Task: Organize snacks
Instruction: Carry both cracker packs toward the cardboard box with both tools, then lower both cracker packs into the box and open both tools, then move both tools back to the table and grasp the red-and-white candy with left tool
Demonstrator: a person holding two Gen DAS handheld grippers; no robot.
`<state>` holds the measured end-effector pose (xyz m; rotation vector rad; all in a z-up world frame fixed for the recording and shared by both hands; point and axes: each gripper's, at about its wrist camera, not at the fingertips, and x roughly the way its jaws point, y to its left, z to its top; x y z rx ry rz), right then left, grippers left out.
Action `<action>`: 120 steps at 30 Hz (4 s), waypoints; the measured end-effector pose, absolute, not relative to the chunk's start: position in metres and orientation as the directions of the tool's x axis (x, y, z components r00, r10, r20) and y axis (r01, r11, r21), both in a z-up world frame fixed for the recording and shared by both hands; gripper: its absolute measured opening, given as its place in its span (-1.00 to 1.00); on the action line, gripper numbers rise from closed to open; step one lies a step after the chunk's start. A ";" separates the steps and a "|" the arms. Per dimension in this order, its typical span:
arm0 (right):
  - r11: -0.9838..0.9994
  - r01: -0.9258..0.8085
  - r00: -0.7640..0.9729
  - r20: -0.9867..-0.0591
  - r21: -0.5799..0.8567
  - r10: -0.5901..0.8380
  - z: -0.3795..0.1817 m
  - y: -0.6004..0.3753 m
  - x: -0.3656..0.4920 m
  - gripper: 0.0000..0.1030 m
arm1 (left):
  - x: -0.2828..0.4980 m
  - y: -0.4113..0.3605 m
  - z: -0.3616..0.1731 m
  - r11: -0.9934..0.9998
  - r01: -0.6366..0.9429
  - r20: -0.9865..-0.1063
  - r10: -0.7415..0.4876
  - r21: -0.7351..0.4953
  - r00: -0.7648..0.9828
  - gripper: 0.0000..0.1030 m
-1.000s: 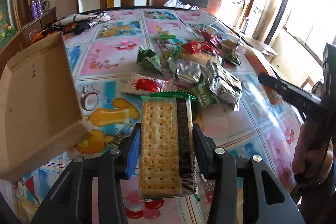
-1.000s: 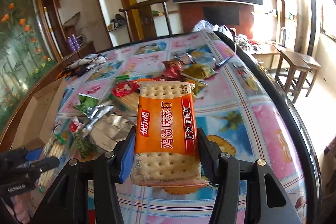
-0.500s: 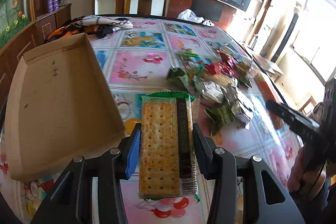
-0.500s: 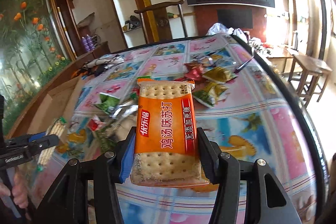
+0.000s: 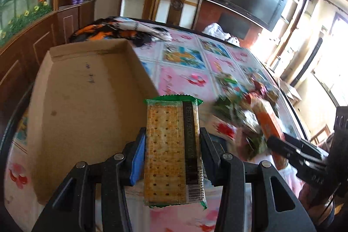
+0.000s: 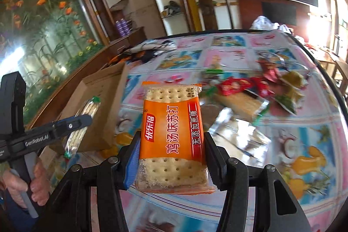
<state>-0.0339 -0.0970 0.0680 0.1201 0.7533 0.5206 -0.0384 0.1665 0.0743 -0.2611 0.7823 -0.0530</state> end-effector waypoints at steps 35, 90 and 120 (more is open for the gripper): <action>0.804 -0.573 0.432 -0.775 0.160 0.462 0.075 0.155 0.084 0.13 | 0.093 0.347 0.045 0.864 -0.369 -0.780 -0.043 -0.343 0.625 -0.14; 0.773 -0.563 0.445 -0.680 0.293 0.582 0.090 0.035 0.031 0.18 | 0.036 0.227 0.085 0.938 -0.174 -0.706 -0.096 -0.300 0.701 0.34; 0.854 -0.187 0.525 -0.686 0.485 0.504 0.040 -0.187 0.053 0.37 | 0.044 0.015 0.017 0.912 0.308 -0.821 -0.387 -0.272 0.420 0.42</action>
